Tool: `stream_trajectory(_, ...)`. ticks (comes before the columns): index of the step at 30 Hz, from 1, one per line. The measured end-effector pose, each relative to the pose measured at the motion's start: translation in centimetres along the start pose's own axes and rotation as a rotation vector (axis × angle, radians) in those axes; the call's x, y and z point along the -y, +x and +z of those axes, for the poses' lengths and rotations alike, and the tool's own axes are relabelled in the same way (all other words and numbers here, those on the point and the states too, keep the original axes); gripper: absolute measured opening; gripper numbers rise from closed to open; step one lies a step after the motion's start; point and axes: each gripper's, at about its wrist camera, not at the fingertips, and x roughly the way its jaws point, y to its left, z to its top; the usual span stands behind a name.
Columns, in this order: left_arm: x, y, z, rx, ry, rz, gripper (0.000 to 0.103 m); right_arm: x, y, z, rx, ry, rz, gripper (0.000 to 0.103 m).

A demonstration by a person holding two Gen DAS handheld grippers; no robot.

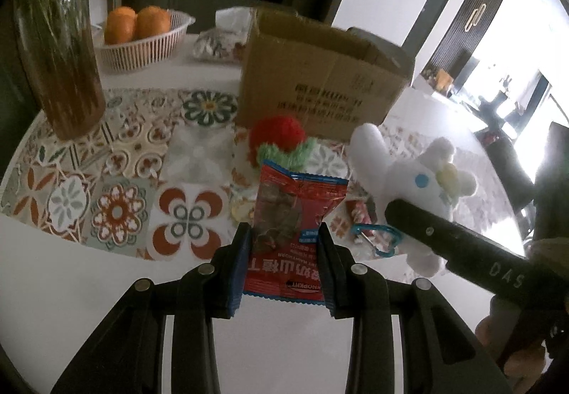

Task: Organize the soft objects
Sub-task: 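Lift the red snack bag and white plush toward the cardboard box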

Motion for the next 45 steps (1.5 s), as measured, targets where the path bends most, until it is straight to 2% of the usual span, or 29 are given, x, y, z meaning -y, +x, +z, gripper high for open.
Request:
stream_trajectory(23, 3.0, -5.2, 5.3, 0.243, 0.074, 0.016, 0.035, -1.7, -5.2, 4.8, 0.193, -0.096, -0.009, 0.068)
stream_trajectory(34, 3.5, -4.9, 8.5, 0.293, 0.095, 0.01, 0.035, -2.1, -5.8, 7.7, 0.246, -0.123, -0.004, 0.068)
stream_trajectory(45, 4.3, -3.7, 12.6, 0.325, 0.13, 0.027, 0.035, -2.5, -4.9, 12.1, 0.272, -0.16, 0.003, 0.068)
